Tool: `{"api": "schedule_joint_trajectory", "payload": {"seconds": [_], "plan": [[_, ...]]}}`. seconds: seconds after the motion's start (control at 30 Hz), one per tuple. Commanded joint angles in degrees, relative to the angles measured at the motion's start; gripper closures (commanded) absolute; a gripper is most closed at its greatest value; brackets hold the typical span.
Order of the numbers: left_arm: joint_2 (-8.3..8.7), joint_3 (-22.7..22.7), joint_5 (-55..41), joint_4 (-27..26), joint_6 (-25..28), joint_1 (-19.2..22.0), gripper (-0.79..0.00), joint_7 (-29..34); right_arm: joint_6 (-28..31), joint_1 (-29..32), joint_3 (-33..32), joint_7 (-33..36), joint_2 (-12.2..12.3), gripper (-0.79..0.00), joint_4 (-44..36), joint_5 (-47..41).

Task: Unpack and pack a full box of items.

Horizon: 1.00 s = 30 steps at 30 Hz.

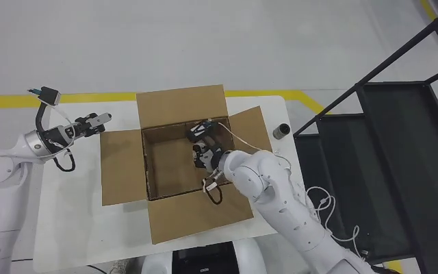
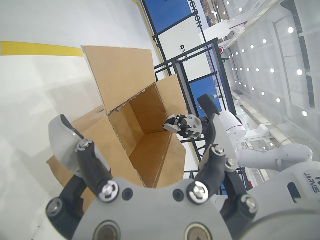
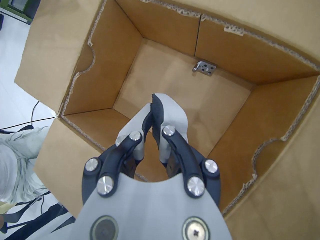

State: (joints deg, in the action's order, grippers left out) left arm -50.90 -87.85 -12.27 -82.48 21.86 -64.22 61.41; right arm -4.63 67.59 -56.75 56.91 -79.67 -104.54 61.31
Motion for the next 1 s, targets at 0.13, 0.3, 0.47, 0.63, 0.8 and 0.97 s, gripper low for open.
{"api": "schedule_joint_trajectory", "payload": {"seconds": [0.13,0.3,0.47,0.63,0.8,0.97], "plan": [[0.0,0.0,0.0,0.0,0.0,0.0,-0.785,0.0,-8.86,-7.41,4.85,-0.12,-1.92,-0.785,6.63,1.6],[0.0,0.0,0.0,0.0,0.0,0.0,-0.785,0.0,-15.59,-11.89,10.58,-1.39,-4.15,-0.785,13.71,2.38],[0.0,0.0,0.0,0.0,0.0,0.0,-0.785,0.0,-20.0,-15.4,15.31,-3.06,-6.7,-0.785,21.05,0.36],[0.0,0.0,0.0,0.0,0.0,0.0,-0.785,0.0,-25.42,-17.52,17.49,-7.43,-8.97,-0.785,28.01,-1.21],[0.0,0.0,0.0,0.0,0.0,0.0,-0.785,0.0,-28.51,-17.49,18.43,-14.2,-10.86,-0.785,33.36,-3.59],[0.0,0.0,0.0,0.0,0.0,0.0,-0.785,0.0,-31.89,-16.96,18.82,-20.64,-12.24,-0.785,37.1,-3.61]]}}
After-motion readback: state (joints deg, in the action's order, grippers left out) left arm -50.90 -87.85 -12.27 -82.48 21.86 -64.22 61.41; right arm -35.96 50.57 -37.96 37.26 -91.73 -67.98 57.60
